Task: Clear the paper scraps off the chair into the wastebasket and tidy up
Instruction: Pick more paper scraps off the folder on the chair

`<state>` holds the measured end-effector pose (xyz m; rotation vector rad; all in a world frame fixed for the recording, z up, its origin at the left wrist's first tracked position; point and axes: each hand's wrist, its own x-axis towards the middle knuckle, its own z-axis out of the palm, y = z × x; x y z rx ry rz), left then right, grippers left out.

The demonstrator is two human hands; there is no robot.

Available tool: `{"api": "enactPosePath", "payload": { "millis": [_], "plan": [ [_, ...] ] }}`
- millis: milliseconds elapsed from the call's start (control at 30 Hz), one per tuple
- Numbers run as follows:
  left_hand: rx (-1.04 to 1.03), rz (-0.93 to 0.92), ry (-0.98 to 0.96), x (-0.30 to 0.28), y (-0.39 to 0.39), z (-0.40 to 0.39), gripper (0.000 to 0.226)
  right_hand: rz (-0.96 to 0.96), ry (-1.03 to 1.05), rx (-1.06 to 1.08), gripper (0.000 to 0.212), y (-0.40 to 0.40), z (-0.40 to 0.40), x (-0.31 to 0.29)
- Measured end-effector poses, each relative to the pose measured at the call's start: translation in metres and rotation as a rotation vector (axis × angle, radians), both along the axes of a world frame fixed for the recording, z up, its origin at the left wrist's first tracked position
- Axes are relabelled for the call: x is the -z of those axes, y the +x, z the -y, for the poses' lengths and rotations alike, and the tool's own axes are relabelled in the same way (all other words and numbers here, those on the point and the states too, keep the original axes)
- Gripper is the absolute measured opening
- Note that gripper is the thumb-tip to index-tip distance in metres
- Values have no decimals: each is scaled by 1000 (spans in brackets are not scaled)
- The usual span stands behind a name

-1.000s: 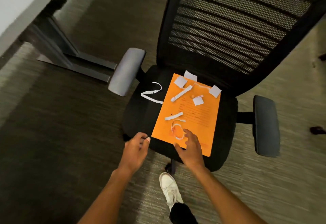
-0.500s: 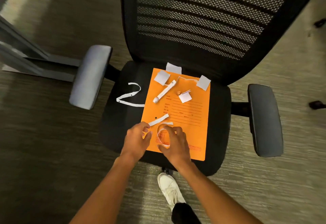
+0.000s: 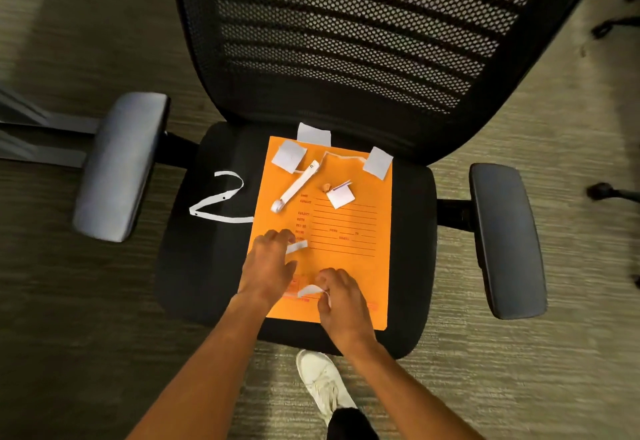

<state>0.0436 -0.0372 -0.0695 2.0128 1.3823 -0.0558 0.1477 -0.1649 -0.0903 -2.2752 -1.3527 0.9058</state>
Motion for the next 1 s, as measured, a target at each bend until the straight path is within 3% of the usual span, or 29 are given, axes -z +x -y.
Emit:
{"api": "enactPosePath", "payload": {
  "millis": [200, 367, 600, 833, 900, 1000],
  "plan": [
    [41, -60, 20, 8, 2, 4, 45, 15, 79, 128, 34, 48, -11, -5],
    [16, -50, 37, 11, -10, 2, 20, 33, 130, 204, 24, 80, -42, -7],
    [-110, 105, 64, 8, -34, -6, 6, 43, 229, 165, 21, 98, -97, -11],
    [-255, 248, 9, -2, -41, -35, 15, 192, 54, 16, 77, 104, -130, -4],
    [-239, 233, 39, -4, -38, -44, 11, 184, -24, -20, 73, 104, -135, 0],
    [-196, 220, 92, -6, -26, -56, 14, 126, -54, -33, 44, 101, -137, 3]
  ]
}}
